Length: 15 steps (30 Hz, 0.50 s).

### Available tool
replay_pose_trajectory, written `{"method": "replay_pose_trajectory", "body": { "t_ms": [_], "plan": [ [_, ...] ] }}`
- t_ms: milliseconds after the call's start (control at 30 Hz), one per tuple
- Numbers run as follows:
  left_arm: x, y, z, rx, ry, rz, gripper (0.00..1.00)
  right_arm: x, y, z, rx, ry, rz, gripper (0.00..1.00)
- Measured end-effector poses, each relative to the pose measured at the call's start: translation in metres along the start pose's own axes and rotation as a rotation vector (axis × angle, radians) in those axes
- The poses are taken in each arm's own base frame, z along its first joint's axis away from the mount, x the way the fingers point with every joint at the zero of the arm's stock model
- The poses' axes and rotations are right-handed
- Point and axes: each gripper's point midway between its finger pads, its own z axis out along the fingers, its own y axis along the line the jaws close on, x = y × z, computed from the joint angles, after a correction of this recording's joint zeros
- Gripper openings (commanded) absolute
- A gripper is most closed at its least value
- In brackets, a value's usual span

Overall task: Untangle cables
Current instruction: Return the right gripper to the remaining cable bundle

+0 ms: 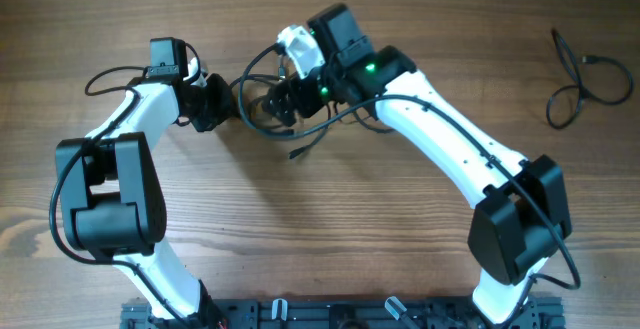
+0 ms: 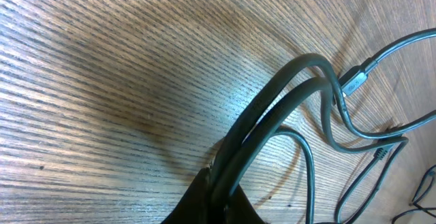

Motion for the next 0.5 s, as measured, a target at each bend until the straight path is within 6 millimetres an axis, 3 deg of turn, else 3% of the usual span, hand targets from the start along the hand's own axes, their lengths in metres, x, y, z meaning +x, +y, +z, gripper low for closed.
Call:
{"method": "replay_pose_trajectory", "body": {
  "t_ms": [167,267,500],
  "plan": [
    [0.000,0.000,0.000,0.000,0.000,0.000,0.27,0.003,0.025,0.009,-0.032,0.011,-0.121,1.00],
    [0.000,0.000,0.000,0.000,0.000,-0.003,0.42,0.000,0.035,0.017,-0.048,-0.003,-0.188,1.00],
    [0.000,0.000,0.000,0.001,0.000,0.000,0.69,0.017,0.023,0.045,-0.050,0.054,-0.187,1.00]
  ]
}}
